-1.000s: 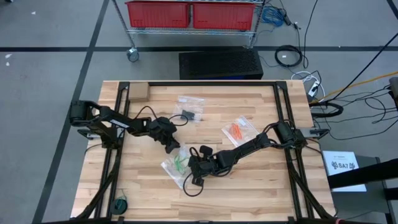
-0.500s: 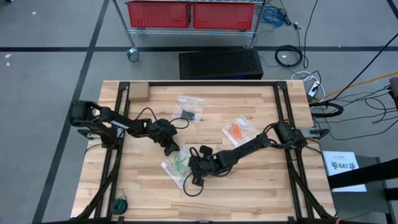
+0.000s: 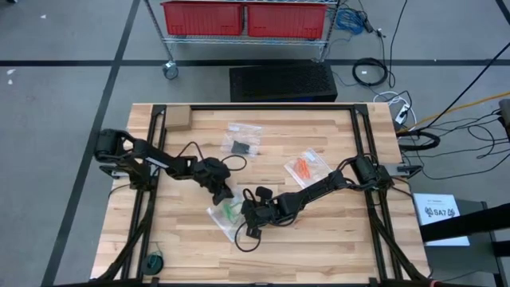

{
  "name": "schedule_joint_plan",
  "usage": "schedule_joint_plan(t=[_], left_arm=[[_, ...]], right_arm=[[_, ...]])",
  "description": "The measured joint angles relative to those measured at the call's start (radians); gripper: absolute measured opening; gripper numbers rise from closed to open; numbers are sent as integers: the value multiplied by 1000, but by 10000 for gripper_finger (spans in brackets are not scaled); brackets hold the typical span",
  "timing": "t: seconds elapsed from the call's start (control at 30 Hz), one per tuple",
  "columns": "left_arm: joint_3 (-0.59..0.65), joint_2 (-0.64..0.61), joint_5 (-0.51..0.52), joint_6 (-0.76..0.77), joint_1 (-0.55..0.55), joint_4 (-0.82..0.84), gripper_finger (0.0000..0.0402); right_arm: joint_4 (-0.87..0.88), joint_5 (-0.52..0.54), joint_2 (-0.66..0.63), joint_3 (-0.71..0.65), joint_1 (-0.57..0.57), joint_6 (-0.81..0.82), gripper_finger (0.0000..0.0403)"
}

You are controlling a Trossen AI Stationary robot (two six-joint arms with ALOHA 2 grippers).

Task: Sort rubber bands
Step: Close the transparent zip bag

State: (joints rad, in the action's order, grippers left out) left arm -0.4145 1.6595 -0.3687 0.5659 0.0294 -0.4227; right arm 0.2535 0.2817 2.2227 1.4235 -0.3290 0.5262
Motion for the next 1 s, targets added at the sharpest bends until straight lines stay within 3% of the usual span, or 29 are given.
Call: schedule_joint_plan(t=[0.2, 0.4, 0.6, 0.8, 1.0], left_arm=[[-30, 14, 6, -31, -26, 11, 87], [-30, -2, 2, -50, -27, 40, 12], [-28, -60, -1, -94, -40, 65, 4], [-28, -183, 92, -155, -88, 82, 3], [-27, -282, 222, -214, -158, 136, 2]], right_arm=[[-1, -1, 0, 0, 0, 0, 0], [11, 2, -1, 9, -9, -21, 0], [76, -16, -80, 3, -36, -67, 0], [132, 42, -176, 5, -50, -128, 0], [36, 45, -180, 5, -34, -187, 0]])
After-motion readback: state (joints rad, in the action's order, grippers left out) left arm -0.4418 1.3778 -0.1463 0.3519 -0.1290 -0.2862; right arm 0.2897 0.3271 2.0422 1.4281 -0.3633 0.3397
